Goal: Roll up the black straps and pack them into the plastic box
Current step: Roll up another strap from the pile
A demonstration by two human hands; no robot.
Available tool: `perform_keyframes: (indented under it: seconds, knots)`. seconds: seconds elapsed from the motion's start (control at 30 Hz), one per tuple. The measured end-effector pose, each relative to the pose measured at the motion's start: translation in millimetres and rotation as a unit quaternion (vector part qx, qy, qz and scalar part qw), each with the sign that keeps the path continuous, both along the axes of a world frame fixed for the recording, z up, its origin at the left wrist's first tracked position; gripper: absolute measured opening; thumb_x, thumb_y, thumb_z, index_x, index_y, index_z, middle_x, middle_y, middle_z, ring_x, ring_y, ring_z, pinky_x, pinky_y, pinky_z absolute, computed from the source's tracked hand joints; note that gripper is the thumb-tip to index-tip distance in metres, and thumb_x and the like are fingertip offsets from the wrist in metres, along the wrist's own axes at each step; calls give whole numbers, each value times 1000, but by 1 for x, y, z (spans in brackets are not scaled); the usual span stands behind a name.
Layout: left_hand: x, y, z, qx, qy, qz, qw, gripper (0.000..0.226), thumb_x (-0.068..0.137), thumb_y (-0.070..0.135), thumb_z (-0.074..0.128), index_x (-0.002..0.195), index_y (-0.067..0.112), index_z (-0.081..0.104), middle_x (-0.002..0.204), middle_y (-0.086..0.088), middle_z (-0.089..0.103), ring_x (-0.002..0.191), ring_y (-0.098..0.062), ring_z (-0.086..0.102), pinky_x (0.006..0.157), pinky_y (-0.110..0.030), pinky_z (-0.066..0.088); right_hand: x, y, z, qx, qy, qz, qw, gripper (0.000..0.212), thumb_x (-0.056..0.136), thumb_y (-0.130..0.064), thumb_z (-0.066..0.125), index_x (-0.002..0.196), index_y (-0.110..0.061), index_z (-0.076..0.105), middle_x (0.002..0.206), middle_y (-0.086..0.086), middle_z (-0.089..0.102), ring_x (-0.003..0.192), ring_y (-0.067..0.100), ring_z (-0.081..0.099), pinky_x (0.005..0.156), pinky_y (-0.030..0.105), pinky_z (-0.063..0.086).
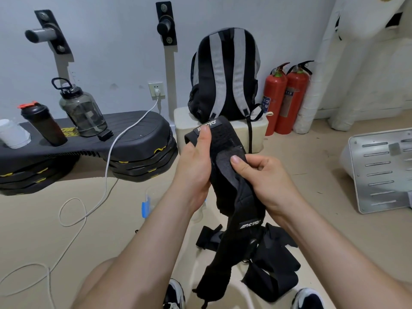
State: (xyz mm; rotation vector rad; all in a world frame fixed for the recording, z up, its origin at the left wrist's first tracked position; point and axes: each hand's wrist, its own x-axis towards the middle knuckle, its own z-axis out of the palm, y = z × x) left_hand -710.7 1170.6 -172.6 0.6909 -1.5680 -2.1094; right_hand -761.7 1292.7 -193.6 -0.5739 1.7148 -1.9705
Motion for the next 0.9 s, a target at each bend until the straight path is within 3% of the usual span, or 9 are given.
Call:
perform_keyframes:
  seconds: [0.13,0.3,0.37,0.43,0.53,0.63,0.7,0.77,0.9]
  knots:
    - [-1,3,-1,-36,-18,-1,999,54,100,54,46,119,5,60,113,-13,72,105,-26,70,96,-49,55,0,-2,-1,64,53,-26,996,32,97,-20,63,71,-2,68,60,0,64,59,10,59,55,24,46]
    - [-1,4,-1,-44,-25,13,999,77,79,69,52,123,5,59,118,-12,70,109,-27,68,97,-50,53,1,-4,-2,90,83,-57,991,38,96,-23,65,71,6,66,60,7,61,60,17,55,58,29,41]
    - [-2,4,-1,-34,-30,11,999,78,82,68,52,125,4,58,119,-13,69,108,-27,69,96,-50,54,1,-5,-3,103,94,-68,988,39,95,-24,65,71,7,66,61,10,61,59,17,54,58,30,41]
    - [-1,5,-2,-10,-14,0,1000,62,95,57,52,123,2,58,116,-15,70,104,-27,71,92,-46,57,1,-5,-4,122,116,-84,982,44,94,-28,65,70,9,63,59,12,57,57,18,51,57,30,38]
    - [1,5,-4,9,24,-61,998,24,100,15,57,113,-3,64,103,-16,72,94,-28,72,84,-39,60,-1,-4,-3,149,140,-110,973,49,92,-32,66,65,8,60,56,17,53,55,19,48,55,31,36]
    - [4,3,-5,-1,36,-99,994,28,87,-15,56,115,-11,60,99,-22,70,89,-30,71,77,-38,60,-3,-4,-3,163,139,-115,970,56,92,-36,67,66,12,53,56,17,48,54,22,45,55,33,35]
    - [4,3,-7,-14,29,-93,995,31,89,-16,51,118,-9,59,101,-22,71,89,-30,72,75,-38,61,-3,-4,-3,170,135,-103,971,59,92,-40,66,70,13,57,59,24,56,53,34,51,53,42,41]
    - [2,2,-6,-26,26,-86,996,30,93,-14,49,120,-7,59,106,-23,71,94,-32,72,79,-41,61,-1,-3,0,170,116,-89,974,58,92,-43,66,72,12,64,71,30,65,67,45,63,60,51,52]
    - [1,-6,-4,-19,62,-70,995,34,94,-15,47,126,-7,55,117,-25,68,104,-35,69,84,-39,59,-2,3,6,151,60,-28,986,47,92,-39,67,80,6,72,81,25,72,83,42,69,76,53,57]
